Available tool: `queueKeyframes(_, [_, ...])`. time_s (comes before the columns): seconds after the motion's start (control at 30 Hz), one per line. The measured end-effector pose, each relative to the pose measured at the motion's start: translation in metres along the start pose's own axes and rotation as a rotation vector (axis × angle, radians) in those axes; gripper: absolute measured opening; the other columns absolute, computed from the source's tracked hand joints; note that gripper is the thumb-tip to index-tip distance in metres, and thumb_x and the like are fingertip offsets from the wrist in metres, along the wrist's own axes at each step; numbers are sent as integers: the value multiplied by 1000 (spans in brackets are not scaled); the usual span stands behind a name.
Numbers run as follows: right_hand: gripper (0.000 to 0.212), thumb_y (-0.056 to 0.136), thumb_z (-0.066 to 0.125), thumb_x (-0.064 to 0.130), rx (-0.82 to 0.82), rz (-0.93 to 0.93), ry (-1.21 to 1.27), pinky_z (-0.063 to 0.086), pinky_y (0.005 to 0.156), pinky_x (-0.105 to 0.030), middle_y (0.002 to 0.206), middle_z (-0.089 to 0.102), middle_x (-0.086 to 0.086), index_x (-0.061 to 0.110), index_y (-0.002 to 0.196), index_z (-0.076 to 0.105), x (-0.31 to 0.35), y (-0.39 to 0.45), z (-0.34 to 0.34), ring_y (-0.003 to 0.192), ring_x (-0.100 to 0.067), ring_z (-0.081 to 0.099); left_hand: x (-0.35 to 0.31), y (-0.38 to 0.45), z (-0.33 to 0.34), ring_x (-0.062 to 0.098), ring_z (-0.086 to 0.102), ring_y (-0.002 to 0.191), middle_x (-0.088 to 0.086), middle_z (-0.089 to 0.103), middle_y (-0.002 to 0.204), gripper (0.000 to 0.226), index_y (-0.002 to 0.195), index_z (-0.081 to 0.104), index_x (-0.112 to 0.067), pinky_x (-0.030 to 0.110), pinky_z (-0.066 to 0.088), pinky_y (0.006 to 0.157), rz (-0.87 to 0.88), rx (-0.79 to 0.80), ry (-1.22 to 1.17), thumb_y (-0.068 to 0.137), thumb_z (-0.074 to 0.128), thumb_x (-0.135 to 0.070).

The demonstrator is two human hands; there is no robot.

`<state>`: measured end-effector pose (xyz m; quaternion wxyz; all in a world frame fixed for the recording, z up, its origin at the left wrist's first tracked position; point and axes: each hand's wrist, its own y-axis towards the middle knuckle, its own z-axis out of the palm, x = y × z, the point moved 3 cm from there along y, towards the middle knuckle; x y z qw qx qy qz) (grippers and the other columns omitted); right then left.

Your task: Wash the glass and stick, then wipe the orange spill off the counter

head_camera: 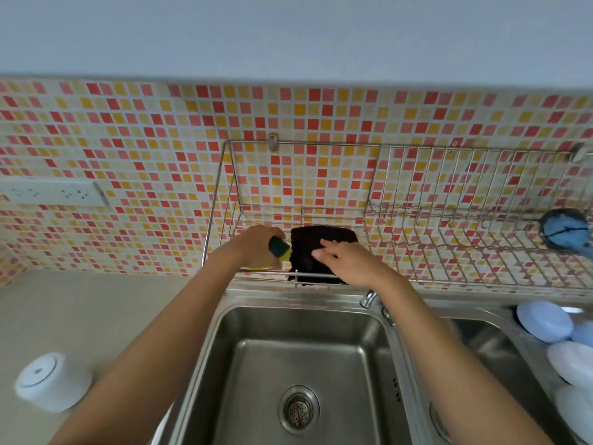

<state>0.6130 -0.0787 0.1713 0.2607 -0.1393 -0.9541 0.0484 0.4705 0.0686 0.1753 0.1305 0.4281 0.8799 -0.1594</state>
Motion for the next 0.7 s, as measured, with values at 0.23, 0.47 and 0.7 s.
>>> queueKeyframes(0.23, [77, 92, 6, 70, 113, 51, -222, 12, 118, -44, 162, 2, 6, 24, 153, 17, 15, -12, 17, 149, -16, 2, 4, -1, 7, 29, 53, 112, 14, 53, 126, 65, 137, 43, -14, 34, 46, 89, -101, -302, -35, 83, 70, -40])
queueKeyframes(0.47, [76, 94, 4, 66, -73, 76, -339, 29, 114, -47, 159, 23, 2, 23, 150, 31, 12, -13, 21, 147, -17, 17, -4, -19, 10, 36, 30, 139, 18, 31, 151, 87, 150, 22, -13, 49, 33, 112, -234, -451, -70, 87, 39, -70])
queueKeyframes(0.7, [65, 102, 6, 45, -467, 146, -460, 15, 120, -42, 154, 33, -10, 5, 148, 31, 24, -47, 42, 145, -22, 25, -12, -81, 54, 23, -5, 149, 4, -2, 162, 67, 153, -1, -15, 43, -9, 120, -146, -434, 242, 97, 0, -53])
